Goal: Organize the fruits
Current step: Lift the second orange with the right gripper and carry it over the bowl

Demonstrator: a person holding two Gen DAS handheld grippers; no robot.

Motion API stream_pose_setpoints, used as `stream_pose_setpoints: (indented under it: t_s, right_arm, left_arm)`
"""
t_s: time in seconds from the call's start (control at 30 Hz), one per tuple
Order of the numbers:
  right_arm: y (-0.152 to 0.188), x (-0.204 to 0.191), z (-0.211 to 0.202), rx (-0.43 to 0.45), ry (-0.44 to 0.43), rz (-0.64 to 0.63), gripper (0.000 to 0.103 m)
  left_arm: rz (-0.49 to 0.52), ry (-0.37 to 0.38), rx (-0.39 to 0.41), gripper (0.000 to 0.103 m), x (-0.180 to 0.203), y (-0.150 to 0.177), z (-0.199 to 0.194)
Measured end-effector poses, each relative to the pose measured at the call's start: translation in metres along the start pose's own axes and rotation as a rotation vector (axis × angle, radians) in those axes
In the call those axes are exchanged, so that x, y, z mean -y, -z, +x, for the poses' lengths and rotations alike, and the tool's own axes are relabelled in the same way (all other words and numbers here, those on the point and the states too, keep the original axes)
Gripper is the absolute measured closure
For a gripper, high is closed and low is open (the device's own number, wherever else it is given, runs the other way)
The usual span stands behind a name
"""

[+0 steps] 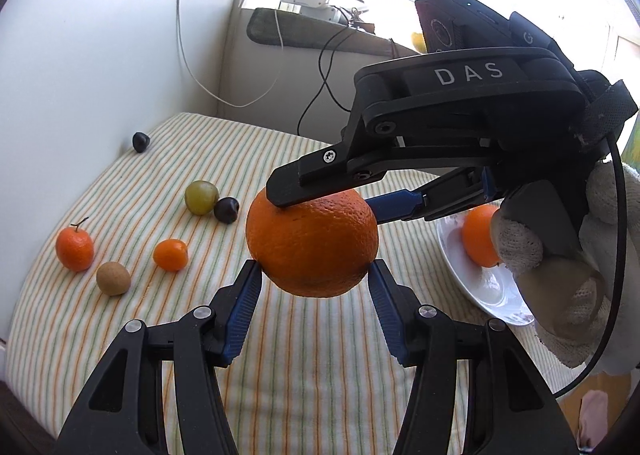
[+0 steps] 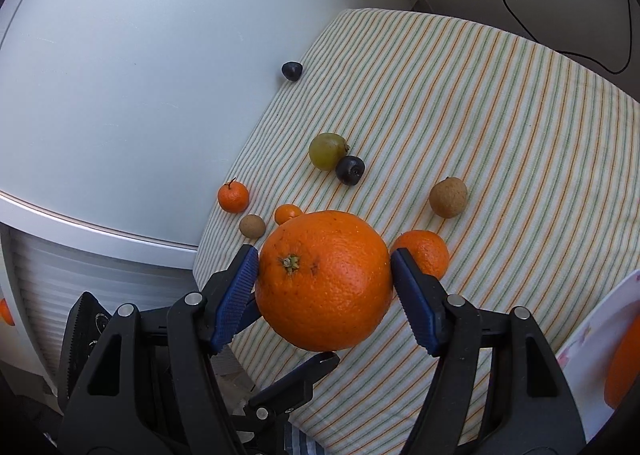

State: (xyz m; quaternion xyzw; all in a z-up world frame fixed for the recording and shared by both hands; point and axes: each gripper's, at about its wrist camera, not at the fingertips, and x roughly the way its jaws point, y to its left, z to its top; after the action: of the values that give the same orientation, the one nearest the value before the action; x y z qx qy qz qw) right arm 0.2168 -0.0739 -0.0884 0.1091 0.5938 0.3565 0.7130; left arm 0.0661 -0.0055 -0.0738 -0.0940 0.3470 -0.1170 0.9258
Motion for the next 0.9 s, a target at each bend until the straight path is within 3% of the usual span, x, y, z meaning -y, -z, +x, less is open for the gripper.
stream_pose_setpoints:
  t_s: [0.9]
  right_arm:
    - [0.101,0.048,-0.13,0.194,0.064,0.135,0.031]
  left_arm:
    - [0.176,0.213,0.001,0.048,0.111,0.006,-0.009]
